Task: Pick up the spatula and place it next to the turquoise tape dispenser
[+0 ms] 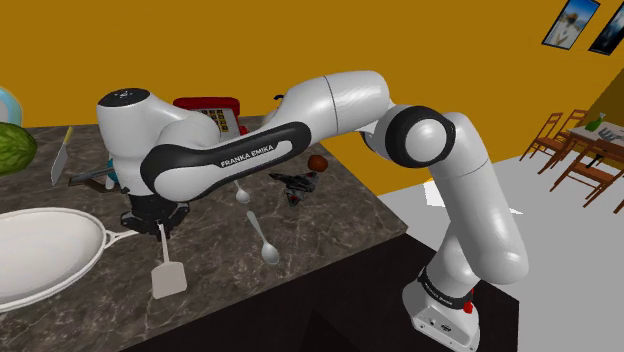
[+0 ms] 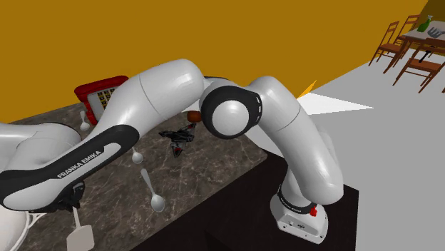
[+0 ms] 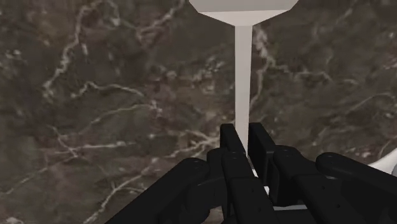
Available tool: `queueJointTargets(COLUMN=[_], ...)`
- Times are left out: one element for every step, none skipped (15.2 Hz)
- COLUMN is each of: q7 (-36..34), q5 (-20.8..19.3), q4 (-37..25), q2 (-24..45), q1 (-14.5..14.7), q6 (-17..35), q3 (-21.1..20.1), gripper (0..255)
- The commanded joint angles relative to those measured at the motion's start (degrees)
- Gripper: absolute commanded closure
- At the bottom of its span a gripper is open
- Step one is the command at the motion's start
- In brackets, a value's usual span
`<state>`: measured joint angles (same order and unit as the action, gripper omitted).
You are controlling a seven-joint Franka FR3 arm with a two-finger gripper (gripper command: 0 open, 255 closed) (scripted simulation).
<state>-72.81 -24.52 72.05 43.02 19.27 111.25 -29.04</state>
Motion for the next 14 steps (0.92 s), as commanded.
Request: queueJointTargets(q7=[0.0,0.0,0.0,0.0,0.0,0.0,0.0,0.0,0.2,0.5,0.7,0.9,0.9,0.9], q5=[0.0,0.0,0.0,0.0,0.0,0.0,0.0,0.0,0.3,0.7,0.9,1.1,1.1,1.1], q4=[0.1,0.1,0.1,0.1,0.1,0.1,0.1,0.1,-0.8,-1.8,-2.9,-3.9,-3.9,-3.9], q2=[0.0,0.0,0.0,0.0,0.0,0.0,0.0,0.0,-0.6,-1.2,-1.7,-2.1,-2.1,-2.1], q1=[0.0,0.0,0.0,0.0,0.0,0.0,0.0,0.0,0.1,0.2,0.4,0.5,0.5,0.5], q6=[0.0,0.0,0.0,0.0,0.0,0.0,0.0,0.0,-1.4,-2.9,-4.5,-5.7,-5.7,-5.7], q3=[0.0,0.0,0.0,0.0,0.0,0.0,0.0,0.0,-0.2,-0.5,-0.6,-0.8,-0.8,-0.8], gripper=[255,255,0,0,0,0,0,0,0,0,0,0,0,0])
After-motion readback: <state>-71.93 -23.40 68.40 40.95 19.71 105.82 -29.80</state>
